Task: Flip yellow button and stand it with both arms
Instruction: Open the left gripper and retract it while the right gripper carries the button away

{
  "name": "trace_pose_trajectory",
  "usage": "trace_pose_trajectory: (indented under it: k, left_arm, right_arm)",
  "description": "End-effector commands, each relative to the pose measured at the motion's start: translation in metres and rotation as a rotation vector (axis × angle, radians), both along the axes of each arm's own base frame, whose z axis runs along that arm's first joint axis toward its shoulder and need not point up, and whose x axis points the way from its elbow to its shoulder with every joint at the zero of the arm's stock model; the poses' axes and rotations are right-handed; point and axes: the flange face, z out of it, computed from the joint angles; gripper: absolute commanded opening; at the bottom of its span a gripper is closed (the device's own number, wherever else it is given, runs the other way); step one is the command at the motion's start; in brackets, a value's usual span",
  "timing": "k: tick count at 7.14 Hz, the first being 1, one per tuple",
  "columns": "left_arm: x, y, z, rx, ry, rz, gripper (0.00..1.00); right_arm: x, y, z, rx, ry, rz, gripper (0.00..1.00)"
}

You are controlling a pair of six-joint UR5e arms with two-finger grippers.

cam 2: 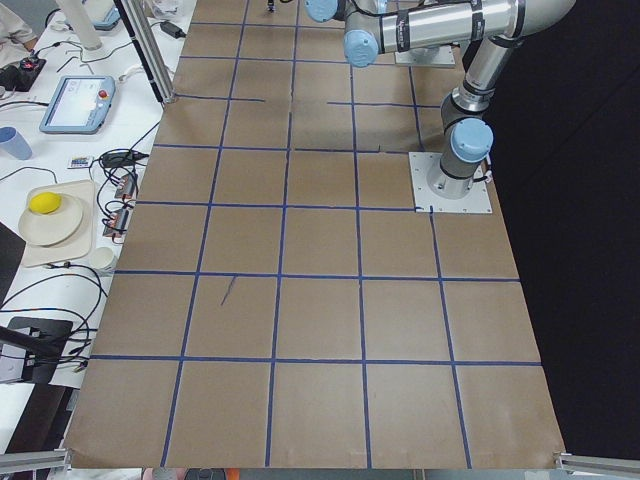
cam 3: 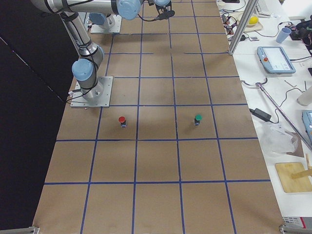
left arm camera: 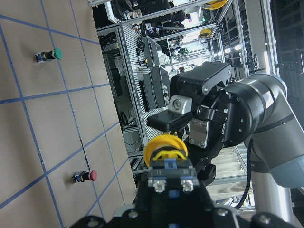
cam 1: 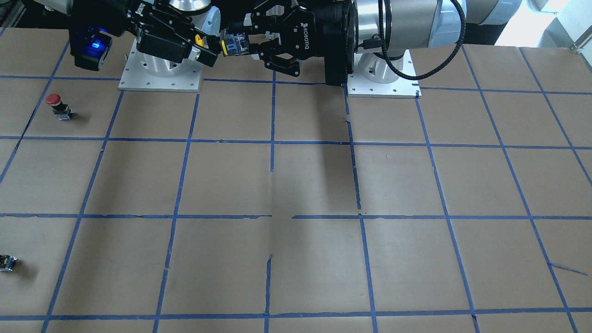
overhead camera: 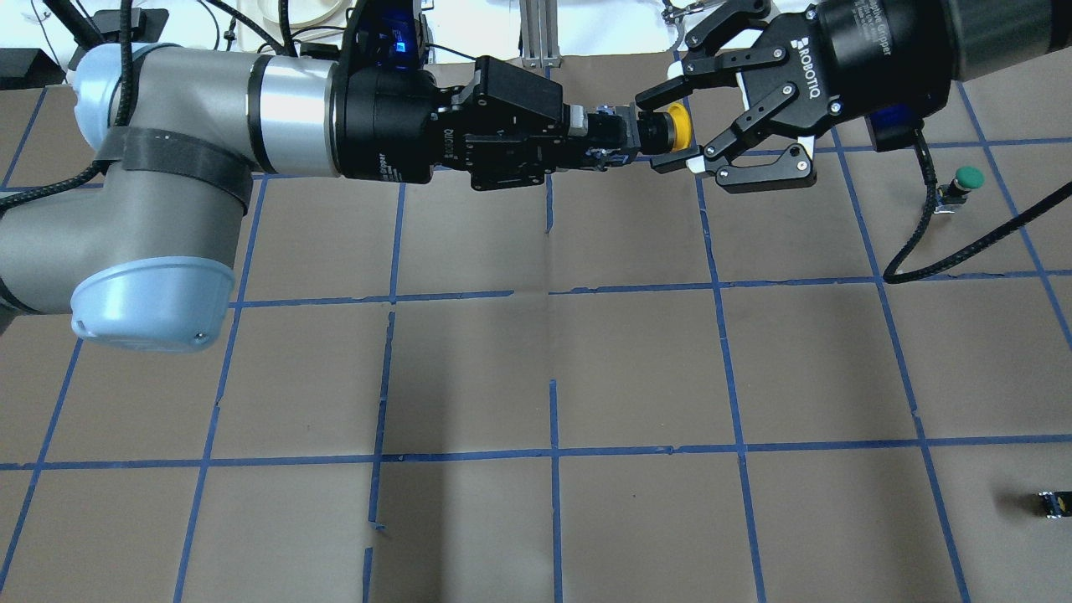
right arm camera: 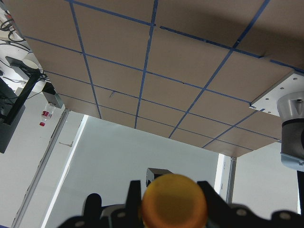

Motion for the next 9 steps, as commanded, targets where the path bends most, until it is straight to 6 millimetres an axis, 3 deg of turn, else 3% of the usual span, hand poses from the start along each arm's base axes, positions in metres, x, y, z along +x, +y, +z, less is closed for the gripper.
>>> trace_pose_trajectory:
  k: [1,4,5,7,9]
  left_arm:
    - [0.000,0.000,0.000,0.043,-0.005,0.009,0.99]
    - [0.000,-0.001,0.001,0.054,-0.011,0.012,0.99]
    - [0.001,-0.005,0.012,0.041,-0.057,0.027,0.99]
    - [0.010,-0.027,0.062,-0.010,-0.317,0.142,0.99]
    - [0.027,-0.034,0.080,-0.023,-0.618,0.234,1.00]
  right_arm:
    - [0.000,0.000,0.000,0.000,-0.002,-0.001,0.34]
    - [-0.004,-0.003,-0.001,0.000,0.006,-0.004,0.32]
    - [-0.010,-0.007,-0.004,-0.026,0.029,0.000,0.31]
    - [-0.034,-0.010,-0.013,-0.156,0.256,0.099,0.30]
    - [-0.055,-0.004,-0.032,-0.294,0.499,0.379,0.23]
